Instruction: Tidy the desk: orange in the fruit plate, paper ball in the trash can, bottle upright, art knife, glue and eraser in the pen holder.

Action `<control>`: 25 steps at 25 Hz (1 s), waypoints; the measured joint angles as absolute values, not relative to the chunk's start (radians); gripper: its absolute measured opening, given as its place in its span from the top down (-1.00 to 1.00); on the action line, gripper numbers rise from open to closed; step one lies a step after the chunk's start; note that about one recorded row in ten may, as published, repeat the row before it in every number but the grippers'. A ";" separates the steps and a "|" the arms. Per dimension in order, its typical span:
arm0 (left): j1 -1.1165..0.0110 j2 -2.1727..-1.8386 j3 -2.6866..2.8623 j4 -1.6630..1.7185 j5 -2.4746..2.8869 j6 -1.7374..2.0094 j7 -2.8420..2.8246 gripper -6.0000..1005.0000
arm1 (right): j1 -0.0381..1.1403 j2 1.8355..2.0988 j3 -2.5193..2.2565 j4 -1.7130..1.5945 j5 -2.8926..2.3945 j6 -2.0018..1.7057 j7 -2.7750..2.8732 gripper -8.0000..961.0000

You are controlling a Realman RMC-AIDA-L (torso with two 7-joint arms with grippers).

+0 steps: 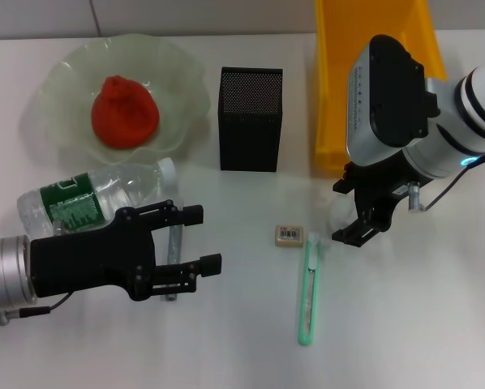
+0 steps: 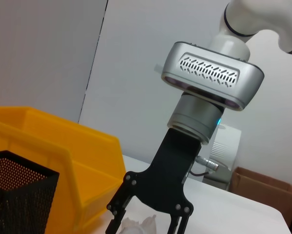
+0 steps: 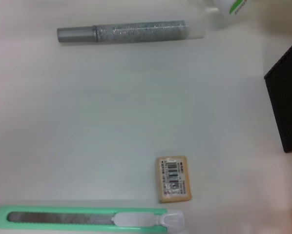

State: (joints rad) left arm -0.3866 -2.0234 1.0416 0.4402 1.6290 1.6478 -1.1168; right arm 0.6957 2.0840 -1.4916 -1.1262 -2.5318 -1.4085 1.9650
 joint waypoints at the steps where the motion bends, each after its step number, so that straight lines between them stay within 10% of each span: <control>1: -0.387 -2.024 1.042 0.440 1.629 1.648 -1.117 -0.59 | 0.696 2.084 -1.492 -1.126 -2.532 -1.408 1.965 -0.56; 25: -0.392 -2.025 1.042 0.440 1.628 1.649 -1.117 -0.59 | 0.642 2.080 -1.083 -1.243 -2.267 -1.684 1.857 0.01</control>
State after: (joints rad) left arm -0.3916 -2.0249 1.0416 0.4402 1.6281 1.6490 -1.1167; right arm 0.6421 2.0801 -1.0834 -1.2430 -2.2671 -1.6842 1.8570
